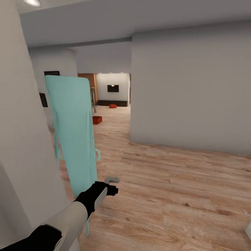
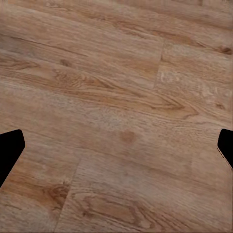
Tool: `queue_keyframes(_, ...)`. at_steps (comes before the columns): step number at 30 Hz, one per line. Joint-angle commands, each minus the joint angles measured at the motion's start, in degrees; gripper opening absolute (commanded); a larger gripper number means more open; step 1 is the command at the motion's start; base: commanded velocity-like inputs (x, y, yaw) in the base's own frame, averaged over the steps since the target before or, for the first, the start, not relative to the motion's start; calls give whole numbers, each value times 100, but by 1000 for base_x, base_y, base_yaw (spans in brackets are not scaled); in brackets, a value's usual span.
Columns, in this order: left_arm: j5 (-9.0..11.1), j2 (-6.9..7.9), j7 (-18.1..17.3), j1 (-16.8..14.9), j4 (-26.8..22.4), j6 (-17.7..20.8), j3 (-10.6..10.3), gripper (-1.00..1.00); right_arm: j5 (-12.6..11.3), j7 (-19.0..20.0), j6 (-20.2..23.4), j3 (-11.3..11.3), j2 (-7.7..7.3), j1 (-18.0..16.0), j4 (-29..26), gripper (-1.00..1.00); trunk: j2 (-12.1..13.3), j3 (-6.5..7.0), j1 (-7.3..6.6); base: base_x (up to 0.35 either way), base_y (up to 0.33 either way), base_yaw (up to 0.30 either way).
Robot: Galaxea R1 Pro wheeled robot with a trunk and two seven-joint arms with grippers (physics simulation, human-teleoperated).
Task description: Move the two storage containers from the living room to the garage. In the garage, place one container on the floor and stack the other container on top of it (either order is fine).
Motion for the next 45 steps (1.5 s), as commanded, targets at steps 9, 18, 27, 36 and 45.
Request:
queue_keyframes(9, 61, 0, 51, -4, -6, 29, -37, 100, 60, -35, -8, -2, 2, -3, 3, 100, -3, -7, 3, 310, -200, 0)
queue_keyframes(18, 61, 0, 51, -4, -6, 23, -38, 100, 60, -35, -8, -2, 2, -3, 3, 100, -3, -7, 3, 305, -217, 0)
queue_keyframes(27, 61, 0, 51, -4, -6, 22, -29, 100, 55, -38, -7, -2, 2, -3, 6, 100, -3, -7, 3, 309, -176, 0)
queue_keyframes(36, 58, 0, 55, -4, -6, 22, -29, 100, 54, -36, -6, -2, 2, -3, 12, 100, -3, -7, 3, 319, -109, 0)
queue_keyframes(45, 61, 0, 59, -4, -6, 22, -29, 100, 51, -35, -4, -2, 2, -3, 10, 100, -3, -7, 3, 323, -86, 0)
